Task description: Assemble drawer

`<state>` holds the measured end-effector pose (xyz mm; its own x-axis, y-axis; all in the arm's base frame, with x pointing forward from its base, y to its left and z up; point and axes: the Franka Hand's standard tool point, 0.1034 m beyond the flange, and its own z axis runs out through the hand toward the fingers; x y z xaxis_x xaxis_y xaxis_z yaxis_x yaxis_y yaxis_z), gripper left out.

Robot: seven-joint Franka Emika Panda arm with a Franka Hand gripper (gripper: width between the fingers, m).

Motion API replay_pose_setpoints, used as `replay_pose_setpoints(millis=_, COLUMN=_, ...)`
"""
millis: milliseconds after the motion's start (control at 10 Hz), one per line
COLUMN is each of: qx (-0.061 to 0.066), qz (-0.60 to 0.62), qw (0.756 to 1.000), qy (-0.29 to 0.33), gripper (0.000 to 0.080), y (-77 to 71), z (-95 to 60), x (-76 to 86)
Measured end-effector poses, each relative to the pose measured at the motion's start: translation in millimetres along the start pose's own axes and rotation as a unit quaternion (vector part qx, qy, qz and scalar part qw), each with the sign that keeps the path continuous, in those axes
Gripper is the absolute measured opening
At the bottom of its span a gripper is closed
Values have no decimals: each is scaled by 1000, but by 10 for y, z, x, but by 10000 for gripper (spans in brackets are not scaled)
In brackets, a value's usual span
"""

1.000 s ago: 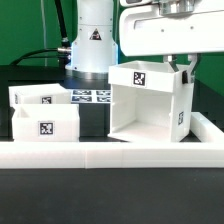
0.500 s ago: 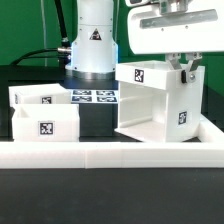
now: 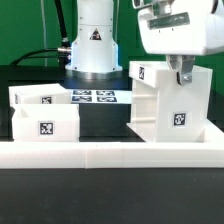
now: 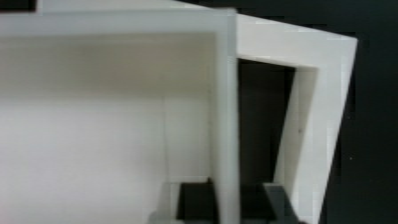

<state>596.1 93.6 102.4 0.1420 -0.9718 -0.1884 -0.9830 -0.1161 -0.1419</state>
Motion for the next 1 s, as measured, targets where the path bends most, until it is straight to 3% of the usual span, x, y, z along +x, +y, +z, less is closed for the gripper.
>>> replay_pose_setpoints(millis=300, qx=-3, qz=19, qw=1000, qy=-7, gripper=39, y=-135, z=12, x=31)
replay_pose_setpoints(millis=400, qx=-13, qz=17, qw=1000, qy=-12, gripper=39, y=-185, z=4, x=37)
replay_pose_setpoints(millis=700, qx=-10, qz=25, qw=999, qy=-18, gripper=39, y=-434, z=70, x=45)
replay_pose_setpoints(millis=1000, qx=-16, qz=28, qw=999, qy=-21, gripper=39, y=-489, z=83, x=71)
